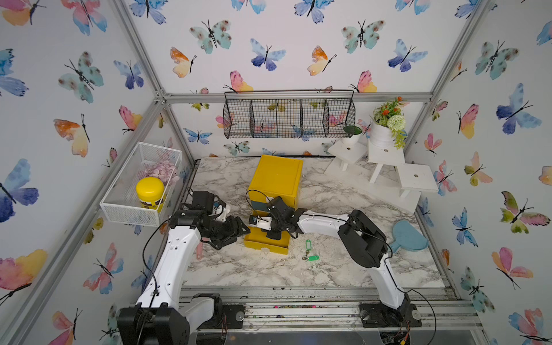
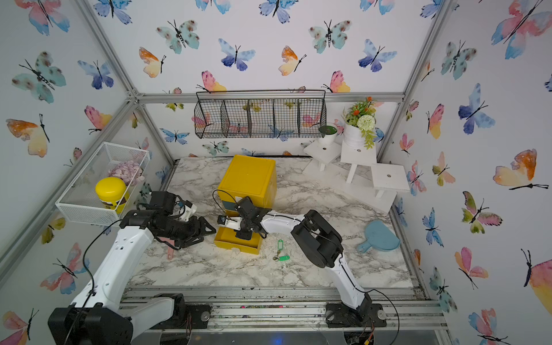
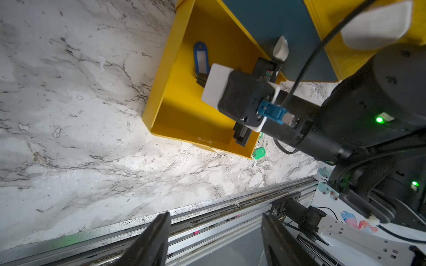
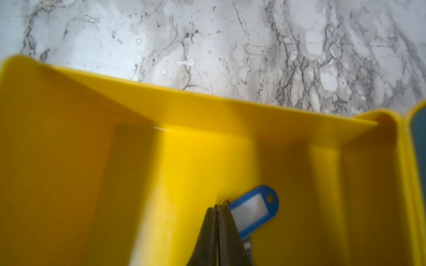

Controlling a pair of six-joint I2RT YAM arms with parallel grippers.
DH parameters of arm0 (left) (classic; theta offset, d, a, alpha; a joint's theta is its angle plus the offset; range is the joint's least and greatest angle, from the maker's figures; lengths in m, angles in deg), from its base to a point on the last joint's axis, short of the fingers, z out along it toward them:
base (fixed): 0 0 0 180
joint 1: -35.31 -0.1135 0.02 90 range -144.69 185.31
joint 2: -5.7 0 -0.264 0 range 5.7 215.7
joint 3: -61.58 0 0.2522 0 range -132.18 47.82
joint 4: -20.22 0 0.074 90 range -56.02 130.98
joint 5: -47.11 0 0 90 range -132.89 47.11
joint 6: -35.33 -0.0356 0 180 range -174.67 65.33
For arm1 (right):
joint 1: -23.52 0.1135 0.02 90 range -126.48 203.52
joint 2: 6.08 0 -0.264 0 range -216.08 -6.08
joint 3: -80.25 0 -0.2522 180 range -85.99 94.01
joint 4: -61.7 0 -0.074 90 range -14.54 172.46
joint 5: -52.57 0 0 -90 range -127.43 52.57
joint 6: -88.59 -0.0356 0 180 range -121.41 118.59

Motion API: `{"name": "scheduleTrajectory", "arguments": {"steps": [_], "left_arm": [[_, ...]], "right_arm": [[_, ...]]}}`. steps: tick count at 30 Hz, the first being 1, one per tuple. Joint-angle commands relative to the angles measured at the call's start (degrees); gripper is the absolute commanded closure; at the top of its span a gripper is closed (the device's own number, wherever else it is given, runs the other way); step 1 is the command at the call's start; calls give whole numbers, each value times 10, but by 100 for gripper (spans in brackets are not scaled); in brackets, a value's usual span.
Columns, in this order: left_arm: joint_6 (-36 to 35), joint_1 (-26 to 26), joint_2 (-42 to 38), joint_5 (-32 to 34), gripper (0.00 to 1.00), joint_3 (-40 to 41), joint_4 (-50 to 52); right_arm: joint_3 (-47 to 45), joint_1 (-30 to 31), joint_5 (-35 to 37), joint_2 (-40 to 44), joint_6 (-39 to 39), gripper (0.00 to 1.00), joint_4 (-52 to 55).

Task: Take the keys out of the drawer
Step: Pick up the key from the drawer.

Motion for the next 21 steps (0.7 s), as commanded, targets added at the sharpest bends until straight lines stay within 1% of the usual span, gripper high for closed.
{"name": "scheduleTrajectory", "arguments": {"steps": [1,3,10,15,18,21], "left_arm": [[-9,4,-11,4,32,-3,7],[-5,3,-13,5,32,-2,7],[5,4,-16,5,32,-11,4],[10,4,-19,14,33,-26,1],[13,4,-21,20,34,-38,-12],[11,3,-26,23,34,-50,-42]], "right_arm": [[-9,-3,-2,39,0,96,-18],[-12,-3,-4,50,2,98,-19],[-36,-3,-33,89,3,98,-23],[-62,-3,-46,136,3,98,-36],[-78,-3,-52,174,-6,98,-35],[-96,-3,-49,218,-38,98,-26]]}}
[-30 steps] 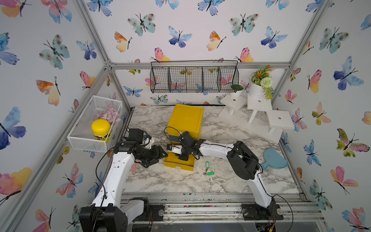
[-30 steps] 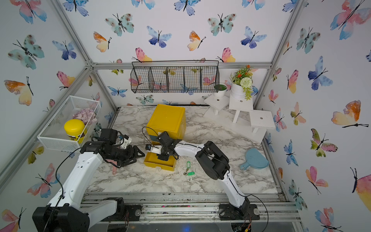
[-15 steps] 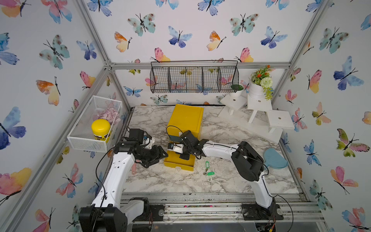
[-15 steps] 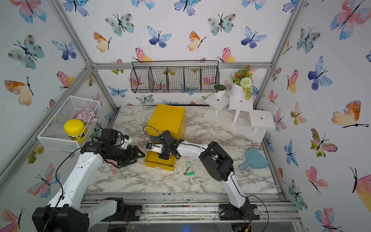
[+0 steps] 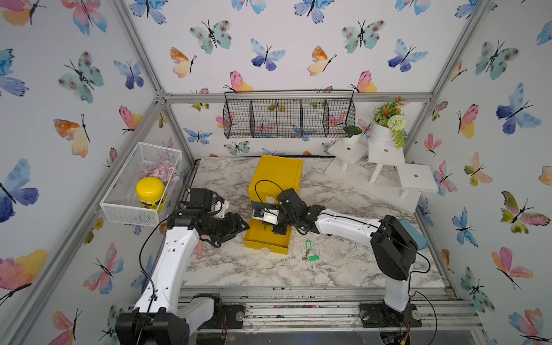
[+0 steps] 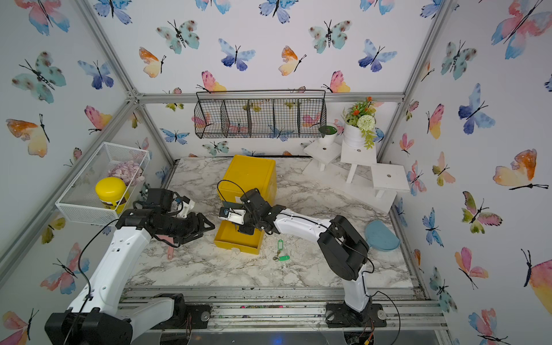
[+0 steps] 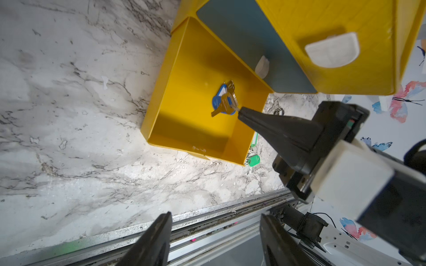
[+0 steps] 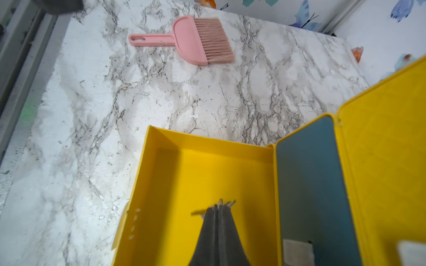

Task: Take the keys out of the drawer
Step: Pick up the key from the drawer.

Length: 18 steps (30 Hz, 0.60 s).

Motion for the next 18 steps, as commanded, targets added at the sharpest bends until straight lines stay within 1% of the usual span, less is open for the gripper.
{"name": "scheduleTrajectory", "arguments": {"steps": [1,3,5,7,11,13,16,18], "left_arm": [[0,2,-17,12,35,-22,-43],[2,6,-21,9,35,-26,-70],[3,22,-24,13,35,-30,-102],[-5,60,-28,33,35,-31,-133],[-39,168,-24,100,35,-32,-190],[-53,214,-19,119,35,-31,-213],[-71,256,-12,126,35,-27,-241],[-77,268,-7,128,35,-26,-251]], "right_arm": [[-16,-3,-8,56,-44,98,2],[-28,-3,9,88,-77,98,20],[-45,-3,24,124,-109,98,43],[-64,-3,37,159,-144,98,67],[-119,-3,75,232,-231,98,96],[-141,-3,103,263,-283,98,112],[-177,-4,151,305,-372,98,133],[-202,-4,173,326,-422,98,142]]}}
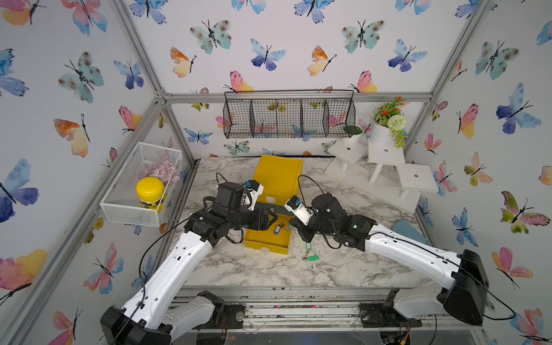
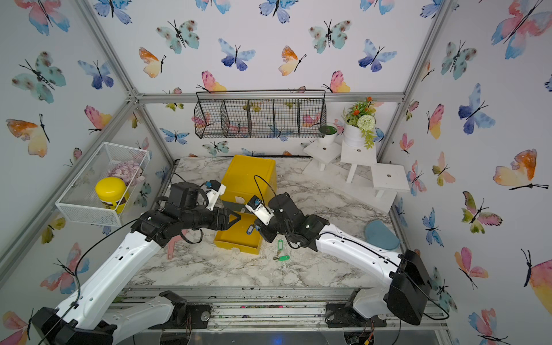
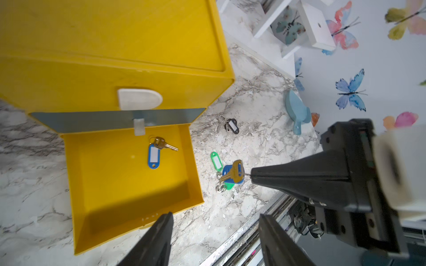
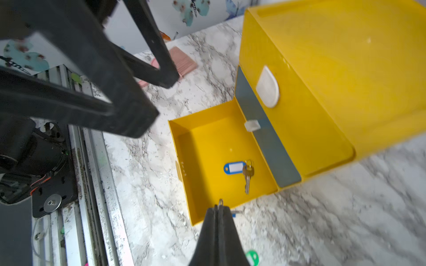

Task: Take the keys out of the drawer
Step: Pick up the key from the drawer, then place the key at the center of the board.

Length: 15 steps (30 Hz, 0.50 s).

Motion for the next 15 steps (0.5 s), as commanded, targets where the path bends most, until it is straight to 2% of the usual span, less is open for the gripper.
{"name": "scheduleTrajectory", "arguments": {"steps": [1,7,13,15], "left_arm": [[-33,17,10,30,35,-3,-47],[-57,18,26,29,35,-28,-33],[-63,18,25,31,35,-37,-22],[-63,18,20,35,35,-35,-19]], "right_arm": [[-38,-4,69,30,-133,98,40],[-93,-17,127,54,-246,98,50],[-148,-43,199,75,-424,98,93],[-158,-51,216,75,-462,98,115]]}}
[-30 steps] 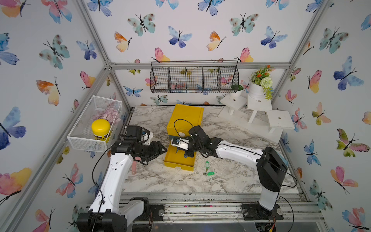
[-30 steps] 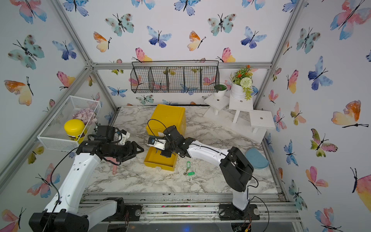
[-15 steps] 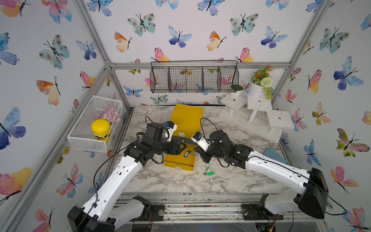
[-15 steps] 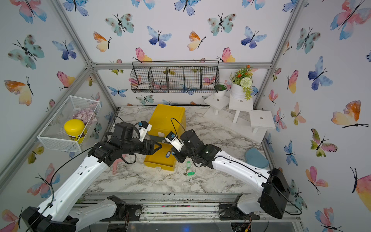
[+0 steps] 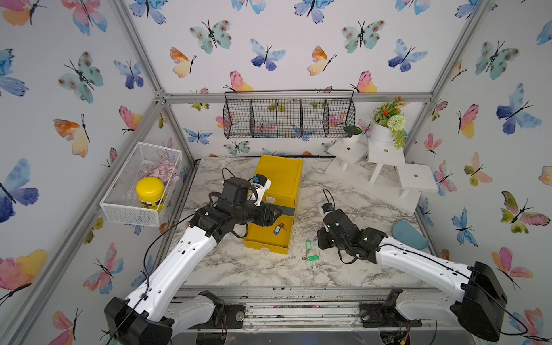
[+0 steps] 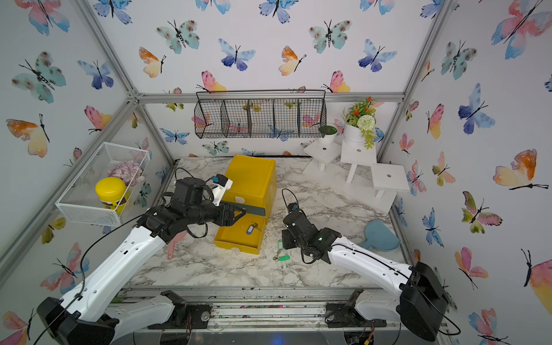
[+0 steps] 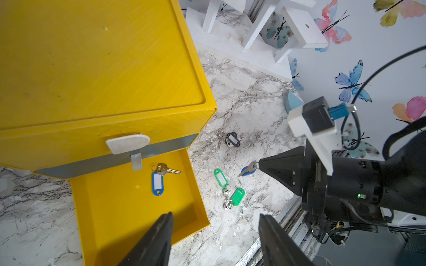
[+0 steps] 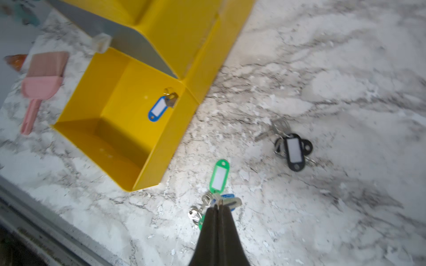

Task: Take the keys out of the drawer
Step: Place the key at the center of the board.

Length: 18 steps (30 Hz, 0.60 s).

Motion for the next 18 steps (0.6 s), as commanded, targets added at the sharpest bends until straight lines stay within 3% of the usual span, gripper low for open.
{"name": "scheduleTrajectory", "arguments": {"steps": [1,8,12,13,16,18], "left_arm": [[-13,1,-11,18,35,-5,8],[-18,1,-31,42,35,11,19],[-19,1,-39,51,35,17,21],[-19,2,-41,53,34,19,22],[-16,1,-49,60,34,26,23],[-12,1,-57,70,33,32,20]], "right_arm": [[-16,-17,57,6,-116,98,52],[-51,-113,-33,-31,-130,98,43],[-54,-125,-40,-50,-123,98,35],[-48,-125,-42,-56,-116,94,38],[-20,-125,-54,-67,-88,67,50],[9,-125,-69,-71,-63,62,63]]}}
